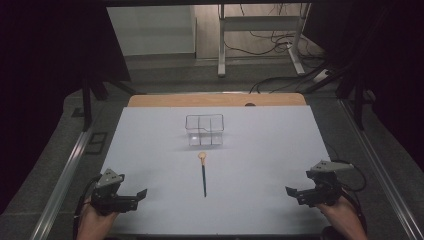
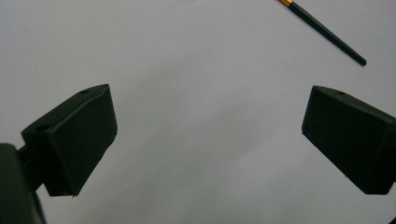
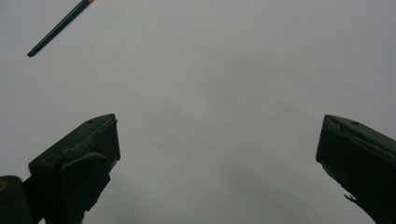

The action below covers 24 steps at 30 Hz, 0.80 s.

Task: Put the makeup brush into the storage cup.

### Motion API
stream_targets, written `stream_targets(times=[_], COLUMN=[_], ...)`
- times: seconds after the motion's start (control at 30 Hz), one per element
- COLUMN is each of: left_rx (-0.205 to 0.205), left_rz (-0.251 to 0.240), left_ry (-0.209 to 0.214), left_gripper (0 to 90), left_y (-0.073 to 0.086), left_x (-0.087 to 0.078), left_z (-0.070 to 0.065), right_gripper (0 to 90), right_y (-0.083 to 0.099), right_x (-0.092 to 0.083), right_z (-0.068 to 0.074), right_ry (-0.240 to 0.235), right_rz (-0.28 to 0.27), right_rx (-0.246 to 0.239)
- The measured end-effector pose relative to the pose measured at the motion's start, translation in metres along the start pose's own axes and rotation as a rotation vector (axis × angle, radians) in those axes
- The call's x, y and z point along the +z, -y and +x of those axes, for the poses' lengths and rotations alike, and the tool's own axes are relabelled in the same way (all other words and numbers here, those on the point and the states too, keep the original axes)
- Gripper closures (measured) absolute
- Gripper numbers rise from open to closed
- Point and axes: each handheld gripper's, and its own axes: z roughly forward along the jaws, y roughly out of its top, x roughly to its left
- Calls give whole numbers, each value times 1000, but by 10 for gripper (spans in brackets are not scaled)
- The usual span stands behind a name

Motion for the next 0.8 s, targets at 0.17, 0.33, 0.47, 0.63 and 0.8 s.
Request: stream_targets(times=[0.17, 0.33, 0.47, 0.63, 0.8], left_rx=[-31, -27, -38, -50, -42], left_rz=[-15, -12, 0, 15, 33], left_ry=[4, 1, 7, 26, 23], left_gripper=[38, 37, 36, 42, 47], left_y=[-1, -2, -2, -2, -4], left_x=[-1, 0, 0, 1, 2], left_z=[2, 2, 3, 3, 2], right_gripper=[0, 0, 0, 0, 0], right_y=[0, 0, 1, 0, 0], right_x=[4, 4, 7, 7, 7], right_z=[3, 2, 3, 3, 3], right_ry=[10, 12, -2, -3, -2], right_rz=[26, 25, 46, 47, 50], right_rx=[-38, -41, -44, -53, -50])
